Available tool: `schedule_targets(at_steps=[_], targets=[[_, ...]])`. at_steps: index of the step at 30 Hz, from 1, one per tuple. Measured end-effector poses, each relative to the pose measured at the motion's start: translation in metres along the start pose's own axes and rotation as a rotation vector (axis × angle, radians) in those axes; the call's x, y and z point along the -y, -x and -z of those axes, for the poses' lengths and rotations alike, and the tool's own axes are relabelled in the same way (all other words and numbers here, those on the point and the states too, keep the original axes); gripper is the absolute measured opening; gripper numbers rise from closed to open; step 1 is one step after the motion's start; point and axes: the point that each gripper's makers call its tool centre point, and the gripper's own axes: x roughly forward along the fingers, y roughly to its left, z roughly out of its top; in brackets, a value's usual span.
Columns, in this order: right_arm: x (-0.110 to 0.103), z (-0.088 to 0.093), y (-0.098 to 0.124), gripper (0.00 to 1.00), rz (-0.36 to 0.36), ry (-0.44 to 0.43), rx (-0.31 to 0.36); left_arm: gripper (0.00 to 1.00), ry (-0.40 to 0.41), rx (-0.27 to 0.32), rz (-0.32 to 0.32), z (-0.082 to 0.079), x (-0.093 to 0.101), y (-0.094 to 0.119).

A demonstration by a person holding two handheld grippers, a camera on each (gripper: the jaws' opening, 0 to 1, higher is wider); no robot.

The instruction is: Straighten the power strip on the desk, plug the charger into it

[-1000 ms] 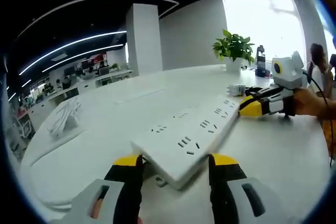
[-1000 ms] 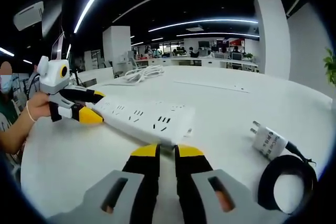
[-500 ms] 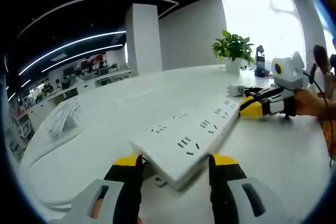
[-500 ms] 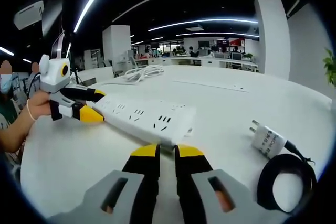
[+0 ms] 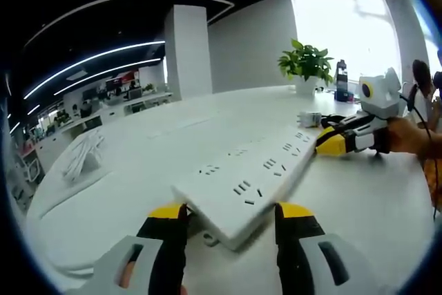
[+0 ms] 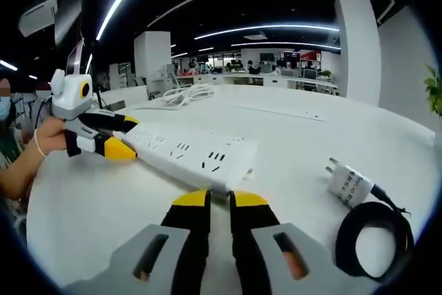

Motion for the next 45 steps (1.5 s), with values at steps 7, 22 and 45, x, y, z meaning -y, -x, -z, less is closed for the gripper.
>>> schedule_targets(at_steps=[7, 22, 45], targets=[[0.001, 0.001, 0.003, 0.1, 0.001, -0.003, 0.002, 0.51, -0.001, 0.003, 0.004, 0.0, 0.003, -0.001], [0.003, 0.004, 0.009, 0.09, 0.003, -0.005, 0.0, 0.52, -0.002, 0.005, 0.013, -0.002, 0.009, -0.003], [0.007, 0.007, 0.015, 0.09, 0.007, -0.013, 0.0, 0.53, -0.013, 0.002, 0.029, -0.005, 0.014, -0.009]])
